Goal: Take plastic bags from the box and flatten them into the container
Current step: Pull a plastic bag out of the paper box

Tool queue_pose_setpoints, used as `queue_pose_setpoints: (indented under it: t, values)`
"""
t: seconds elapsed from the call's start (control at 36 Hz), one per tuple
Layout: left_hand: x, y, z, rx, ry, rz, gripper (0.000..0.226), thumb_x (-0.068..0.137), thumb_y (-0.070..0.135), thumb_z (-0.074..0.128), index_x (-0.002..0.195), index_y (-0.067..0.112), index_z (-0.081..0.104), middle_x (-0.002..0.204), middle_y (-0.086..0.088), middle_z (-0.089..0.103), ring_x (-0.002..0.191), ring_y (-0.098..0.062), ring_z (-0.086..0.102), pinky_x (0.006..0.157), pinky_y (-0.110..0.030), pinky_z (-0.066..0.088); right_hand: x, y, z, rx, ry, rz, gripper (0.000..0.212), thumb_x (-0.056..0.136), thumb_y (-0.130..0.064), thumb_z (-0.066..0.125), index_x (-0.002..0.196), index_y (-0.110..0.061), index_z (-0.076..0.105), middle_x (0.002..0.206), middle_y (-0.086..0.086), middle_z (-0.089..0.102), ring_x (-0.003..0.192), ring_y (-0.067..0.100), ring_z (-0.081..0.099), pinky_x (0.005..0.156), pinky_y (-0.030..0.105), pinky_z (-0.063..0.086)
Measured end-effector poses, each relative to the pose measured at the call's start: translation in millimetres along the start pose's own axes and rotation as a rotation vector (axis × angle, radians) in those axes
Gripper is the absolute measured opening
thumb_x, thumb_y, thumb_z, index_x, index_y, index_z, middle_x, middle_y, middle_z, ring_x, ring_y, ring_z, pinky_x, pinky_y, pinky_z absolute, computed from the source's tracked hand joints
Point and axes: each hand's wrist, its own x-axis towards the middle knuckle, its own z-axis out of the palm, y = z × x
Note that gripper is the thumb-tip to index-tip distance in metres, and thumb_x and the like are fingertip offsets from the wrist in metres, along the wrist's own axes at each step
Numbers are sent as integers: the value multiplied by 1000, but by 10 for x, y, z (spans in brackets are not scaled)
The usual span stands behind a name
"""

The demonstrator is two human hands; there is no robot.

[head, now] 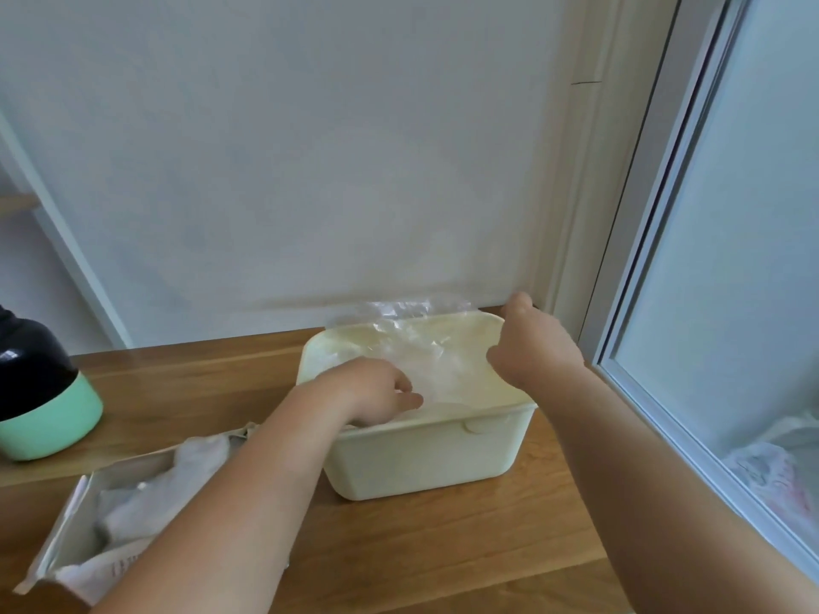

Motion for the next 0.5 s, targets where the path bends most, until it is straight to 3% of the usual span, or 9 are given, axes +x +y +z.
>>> queue_pose_setpoints:
  t: [0.08, 0.17, 0.25, 0.33, 0.42, 0.5]
  values:
    - [54, -2, 21, 65, -35, -15, 47, 100, 40, 44, 145, 29, 42, 151, 3, 41, 134, -20, 42, 110, -34, 34, 25, 1, -17, 76, -20, -19, 33, 86, -2, 45, 118, -10, 40, 81, 3, 50, 67, 20, 54, 52, 28, 40]
    - [64, -36, 53, 85, 55, -5, 63, 93, 52, 54, 148, 32, 33, 154, 6, 36, 138, -20, 37, 112, -41, 31, 43, -43, -22, 338, -127, -8, 29, 87, -8, 51, 112, -21, 45, 83, -3, 51, 63, 17, 60, 55, 28, 48]
    - [-2, -31, 60, -21, 246, 13, 82, 80, 65, 62, 147, 30, 31, 154, 8, 31, 139, -18, 33, 112, -43, 29, 57, -150, -24, 873, -183, -24, 26, 87, -3, 52, 107, -19, 56, 75, 2, 55, 67, 18, 54, 82, 39, 56]
    - [-74, -6, 31, -84, 452, 53, 85, 73, 65, 69, 141, 29, 34, 144, 10, 34, 133, -13, 35, 108, -38, 32, 43, -288, -109, 1336, -279, -36, 24, 91, 5, 45, 94, -16, 57, 67, 6, 51, 63, 20, 50, 84, 39, 56]
    - [-103, -14, 20, -200, 655, 102, 83, 71, 59, 74, 137, 25, 37, 133, 8, 38, 123, -12, 45, 102, -36, 39, 8, -396, -172, 1504, -326, -55, 20, 94, 5, 42, 93, -6, 59, 69, 7, 53, 64, 21, 55, 83, 38, 57]
    - [-108, -28, 15, -299, 889, 184, 66, 77, 41, 76, 130, 15, 45, 121, 3, 45, 107, -15, 54, 92, -35, 45, -22, -455, -184, 1580, -317, -43, 12, 94, 3, 48, 94, -2, 59, 73, 8, 56, 66, 21, 56, 83, 37, 57]
